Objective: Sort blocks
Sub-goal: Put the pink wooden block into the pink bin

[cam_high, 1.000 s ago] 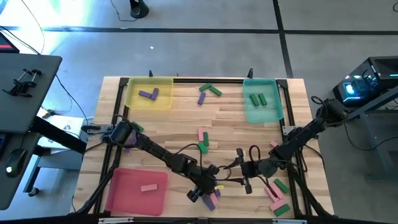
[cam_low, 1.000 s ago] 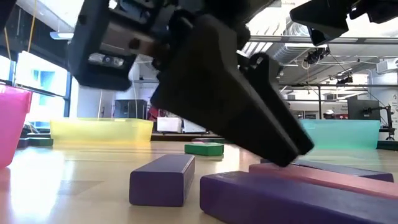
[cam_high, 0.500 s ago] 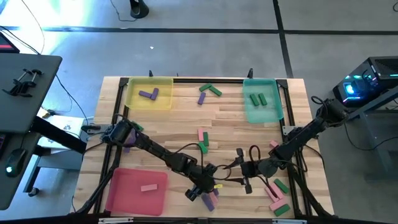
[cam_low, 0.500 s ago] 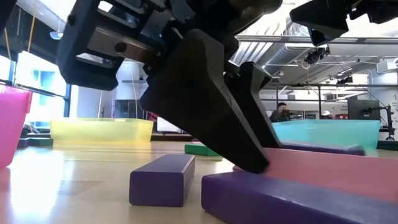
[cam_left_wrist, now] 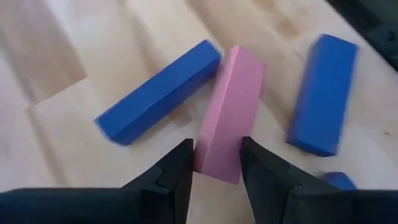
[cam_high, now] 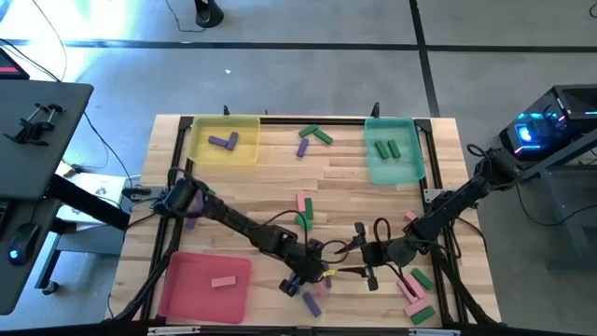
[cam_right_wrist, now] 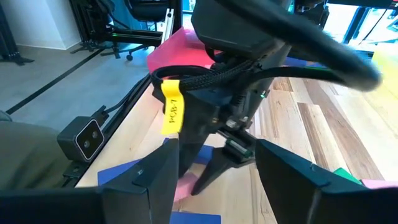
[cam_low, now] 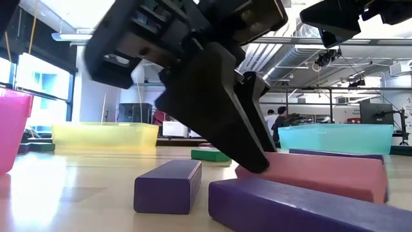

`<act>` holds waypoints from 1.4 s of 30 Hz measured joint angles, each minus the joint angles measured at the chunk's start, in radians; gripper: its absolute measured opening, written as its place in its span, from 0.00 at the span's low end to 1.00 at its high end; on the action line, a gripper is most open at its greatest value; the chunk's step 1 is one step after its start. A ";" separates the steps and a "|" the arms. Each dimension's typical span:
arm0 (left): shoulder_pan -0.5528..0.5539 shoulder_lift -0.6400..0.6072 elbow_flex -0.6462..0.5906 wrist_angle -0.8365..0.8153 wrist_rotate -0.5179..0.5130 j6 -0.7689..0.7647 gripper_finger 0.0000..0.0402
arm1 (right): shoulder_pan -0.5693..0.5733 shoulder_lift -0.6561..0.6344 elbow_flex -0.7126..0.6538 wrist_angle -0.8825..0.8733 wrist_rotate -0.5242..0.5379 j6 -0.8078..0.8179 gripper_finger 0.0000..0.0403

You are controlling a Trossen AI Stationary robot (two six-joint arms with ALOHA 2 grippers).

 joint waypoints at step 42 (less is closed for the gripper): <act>-0.141 -0.197 0.267 -0.738 -0.497 -0.299 0.08 | 0.000 0.000 0.000 -0.017 0.000 0.024 0.49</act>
